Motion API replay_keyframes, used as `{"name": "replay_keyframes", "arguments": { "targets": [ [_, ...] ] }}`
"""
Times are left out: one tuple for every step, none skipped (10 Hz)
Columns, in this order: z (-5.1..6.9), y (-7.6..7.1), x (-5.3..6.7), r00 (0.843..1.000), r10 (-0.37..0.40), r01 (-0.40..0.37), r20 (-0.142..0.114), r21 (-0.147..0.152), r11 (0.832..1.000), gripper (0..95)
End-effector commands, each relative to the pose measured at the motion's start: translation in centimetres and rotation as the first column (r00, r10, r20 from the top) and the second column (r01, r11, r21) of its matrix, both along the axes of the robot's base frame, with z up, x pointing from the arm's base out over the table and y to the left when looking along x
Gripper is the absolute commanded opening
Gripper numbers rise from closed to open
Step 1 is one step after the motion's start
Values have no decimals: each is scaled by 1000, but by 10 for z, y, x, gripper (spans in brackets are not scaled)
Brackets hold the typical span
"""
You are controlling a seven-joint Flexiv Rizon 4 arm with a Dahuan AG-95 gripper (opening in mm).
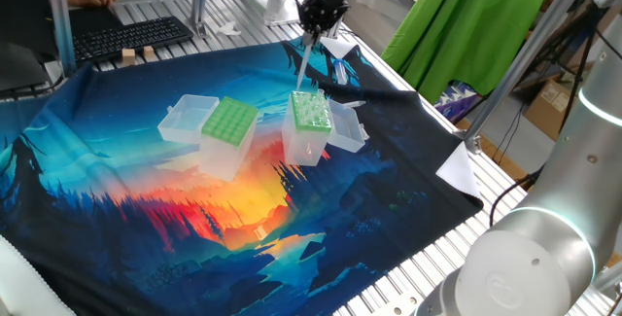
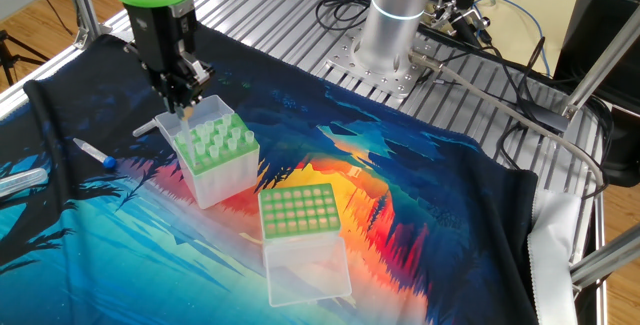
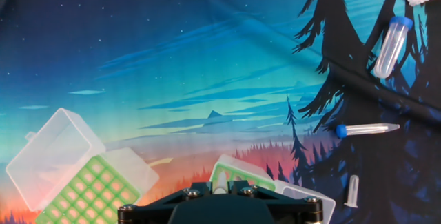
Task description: Transfer all large pipette tips from one holder to another
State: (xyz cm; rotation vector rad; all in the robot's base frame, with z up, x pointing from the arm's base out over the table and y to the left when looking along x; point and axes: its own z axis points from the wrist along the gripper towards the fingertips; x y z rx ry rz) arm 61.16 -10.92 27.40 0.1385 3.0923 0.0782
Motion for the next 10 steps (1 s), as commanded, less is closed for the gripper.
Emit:
{"name": "replay_keyframes", "arguments": {
  "targets": [
    [-1, -1, -2, 1000, -1, 1, 4, 1, 1000, 0],
    [-2, -1, -2, 1000, -2, 2, 5, 1, 1000, 0],
    [-3, -1, -3, 1000, -4, 4, 5, 1, 1000, 0],
    [-3, 0, -4, 1000, -6, 6, 5, 1, 1000, 0],
    [-4, 0, -5, 1000, -7, 7, 7, 2, 1000, 0],
    [-6, 0, -6, 1000, -9, 8, 8, 3, 1000, 0],
    [-7, 0, -7, 1000, -9, 9, 8, 3, 1000, 0],
    [-7, 0, -8, 1000, -10, 10, 8, 4, 1000, 0],
    [-8, 0, -8, 1000, -8, 8, 9, 4, 1000, 0],
    [-9, 0, -8, 1000, -5, 5, 8, 4, 1000, 0]
  ]
}}
